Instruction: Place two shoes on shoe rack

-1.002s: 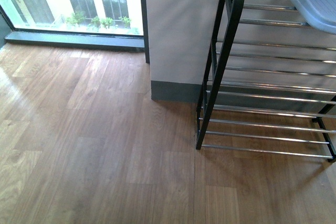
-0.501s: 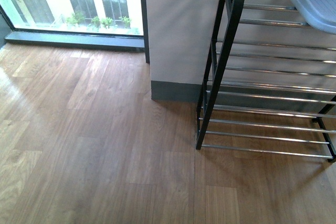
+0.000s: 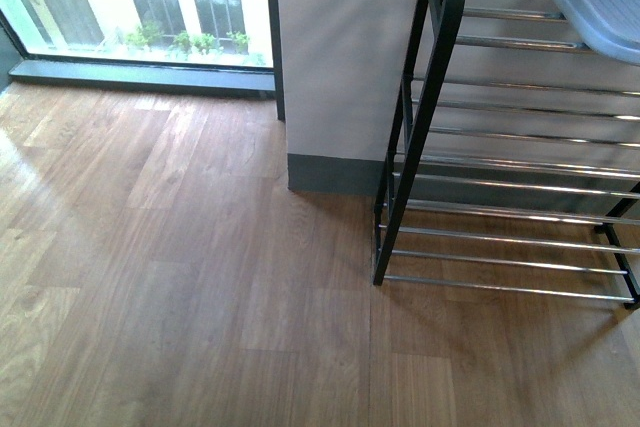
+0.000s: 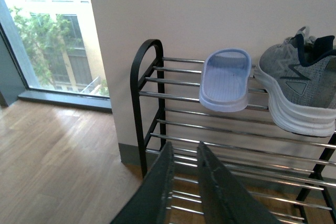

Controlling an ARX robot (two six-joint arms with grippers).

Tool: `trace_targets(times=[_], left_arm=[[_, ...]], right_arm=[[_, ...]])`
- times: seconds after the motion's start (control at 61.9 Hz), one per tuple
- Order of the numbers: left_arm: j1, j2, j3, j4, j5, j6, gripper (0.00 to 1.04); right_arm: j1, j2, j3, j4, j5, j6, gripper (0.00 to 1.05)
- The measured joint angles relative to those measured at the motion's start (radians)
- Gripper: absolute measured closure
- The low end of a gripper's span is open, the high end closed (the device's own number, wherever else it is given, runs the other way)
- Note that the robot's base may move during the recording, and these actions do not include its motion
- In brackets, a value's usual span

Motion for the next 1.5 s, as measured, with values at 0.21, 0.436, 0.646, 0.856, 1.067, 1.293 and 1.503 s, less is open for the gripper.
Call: trace_targets(times=[0.21, 0.436, 0.646, 0.856, 1.067, 1.293, 1.503], left_arm=[[0.001, 0.000, 0.000, 0.000, -0.004, 0.000, 1.03], [0.001, -0.001, 0.000, 0.000, -0.003, 0.000, 1.03], [0.000, -0.002, 0.000, 0.000, -0.002, 0.000, 1.03], [0.000, -0.001, 0.000, -0.001, 0.003, 0.000, 1.03], [-0.002, 0.000, 0.000, -0.001, 0.003, 0.000, 1.03], [0.000, 0.013, -0.016, 0.098, 0.031, -0.027, 1.03], [0.032, 0.300, 0.173, 0.251, 0.235, -0.040, 1.03]], right_arm=[[0.000, -0.001, 0.000, 0.000, -0.003, 0.000, 0.39], [0.000, -0.001, 0.000, 0.000, -0.003, 0.000, 0.10], [0.000, -0.001, 0.000, -0.002, 0.000, 0.000, 0.09], [0.000, -0.002, 0.000, -0.003, 0.003, 0.000, 0.09], [0.002, -0.002, 0.000, -0.004, 0.006, 0.000, 0.09], [0.002, -0.002, 0.000, -0.004, 0.003, 0.000, 0.09], [0.002, -0.002, 0.000, -0.004, 0.003, 0.000, 0.09]])
